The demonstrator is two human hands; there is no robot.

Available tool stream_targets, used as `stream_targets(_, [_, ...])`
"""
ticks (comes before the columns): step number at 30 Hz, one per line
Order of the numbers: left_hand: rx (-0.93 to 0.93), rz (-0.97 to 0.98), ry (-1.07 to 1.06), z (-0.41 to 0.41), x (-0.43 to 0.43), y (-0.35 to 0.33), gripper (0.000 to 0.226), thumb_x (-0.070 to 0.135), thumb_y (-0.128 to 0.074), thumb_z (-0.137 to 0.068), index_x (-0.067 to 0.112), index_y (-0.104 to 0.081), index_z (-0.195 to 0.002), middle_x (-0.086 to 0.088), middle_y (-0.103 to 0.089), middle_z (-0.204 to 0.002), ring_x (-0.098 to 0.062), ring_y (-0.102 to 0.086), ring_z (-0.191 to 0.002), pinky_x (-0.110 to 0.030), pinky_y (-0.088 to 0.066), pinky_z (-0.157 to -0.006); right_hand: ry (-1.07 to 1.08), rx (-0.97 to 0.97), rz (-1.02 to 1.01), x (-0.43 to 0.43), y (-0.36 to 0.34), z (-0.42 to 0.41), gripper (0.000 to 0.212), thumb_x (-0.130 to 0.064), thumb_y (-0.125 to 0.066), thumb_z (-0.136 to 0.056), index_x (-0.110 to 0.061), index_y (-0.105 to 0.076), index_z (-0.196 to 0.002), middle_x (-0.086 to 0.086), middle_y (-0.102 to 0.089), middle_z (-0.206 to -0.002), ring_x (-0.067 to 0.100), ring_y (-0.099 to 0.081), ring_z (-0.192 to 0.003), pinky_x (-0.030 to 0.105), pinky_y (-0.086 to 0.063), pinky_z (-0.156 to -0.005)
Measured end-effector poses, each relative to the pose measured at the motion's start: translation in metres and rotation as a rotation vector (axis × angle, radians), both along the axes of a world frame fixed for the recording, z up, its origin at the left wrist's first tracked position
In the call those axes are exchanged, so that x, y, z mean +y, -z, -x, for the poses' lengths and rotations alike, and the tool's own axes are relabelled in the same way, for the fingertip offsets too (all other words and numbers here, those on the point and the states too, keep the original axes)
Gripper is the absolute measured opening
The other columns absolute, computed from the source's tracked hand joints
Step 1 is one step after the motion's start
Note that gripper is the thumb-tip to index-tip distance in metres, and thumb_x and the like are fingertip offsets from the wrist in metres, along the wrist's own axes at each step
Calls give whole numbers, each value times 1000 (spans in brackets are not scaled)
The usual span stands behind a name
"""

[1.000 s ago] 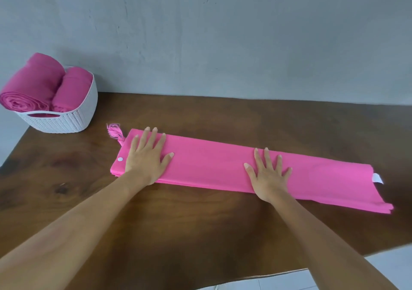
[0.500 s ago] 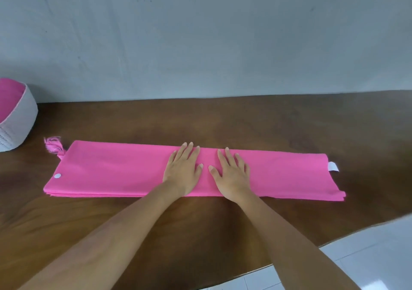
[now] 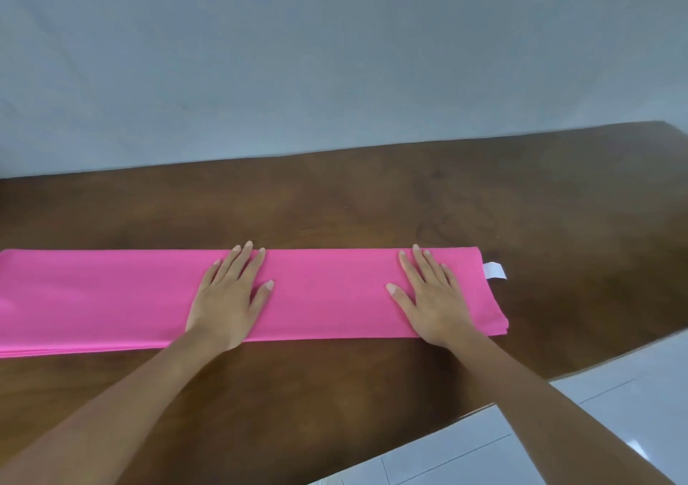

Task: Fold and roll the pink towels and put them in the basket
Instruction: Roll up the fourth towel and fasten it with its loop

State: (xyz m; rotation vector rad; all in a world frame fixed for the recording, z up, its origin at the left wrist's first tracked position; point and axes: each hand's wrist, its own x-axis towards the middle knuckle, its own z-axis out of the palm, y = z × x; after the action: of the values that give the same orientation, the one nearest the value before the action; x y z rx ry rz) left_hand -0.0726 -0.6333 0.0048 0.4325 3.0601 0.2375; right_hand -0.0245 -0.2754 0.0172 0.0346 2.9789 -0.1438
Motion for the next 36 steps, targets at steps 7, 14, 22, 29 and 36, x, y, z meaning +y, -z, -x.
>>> stream_targets(7, [10,-10,-38,-3,4,-2,83,71,3,-91,29,-8,-162,8,-1,-169,-10,1,-156,-34,-3,-126,-27,-17,-79,79,1,-9,80,-76,2,-89,-38,21,-156,0,24,-166,25,25,-152,46,2,-126])
stream_targets(14, [78,-3,-395,-32,18,-4,77,62,-18,-98,15,-37,-156,-7,-31,-164,-28,-25,-153,-48,-24,-124,-116,-33,-54,103,2,-11,81,-77,-1,-91,-35,24,-156,-2,26,-166,22,27,-151,47,-2,-127])
stream_targets(22, [129,-94,-532,-92,51,9,71,61,-19,-104,17,-30,-159,-9,-23,-167,-27,-15,-156,-47,-15,-126,-144,49,-24,110,12,-6,87,-85,6,-85,-38,17,-158,-4,15,-169,23,16,-155,49,-5,-123])
stream_targets(29, [135,-74,-624,-145,68,10,77,67,-14,-99,21,-24,-161,-6,-18,-168,-24,-11,-156,-45,-17,-124,-151,86,-31,111,14,-5,89,-83,4,-87,-34,9,-160,-1,11,-169,25,14,-155,47,-5,-123])
stream_targets(36, [134,-49,-761,-197,99,15,78,67,-8,-98,24,-30,-159,-5,-24,-167,-25,-17,-155,-48,-16,-124,-172,86,-12,110,10,-8,88,-79,0,-88,-30,3,-162,5,6,-170,29,10,-155,49,-6,-125])
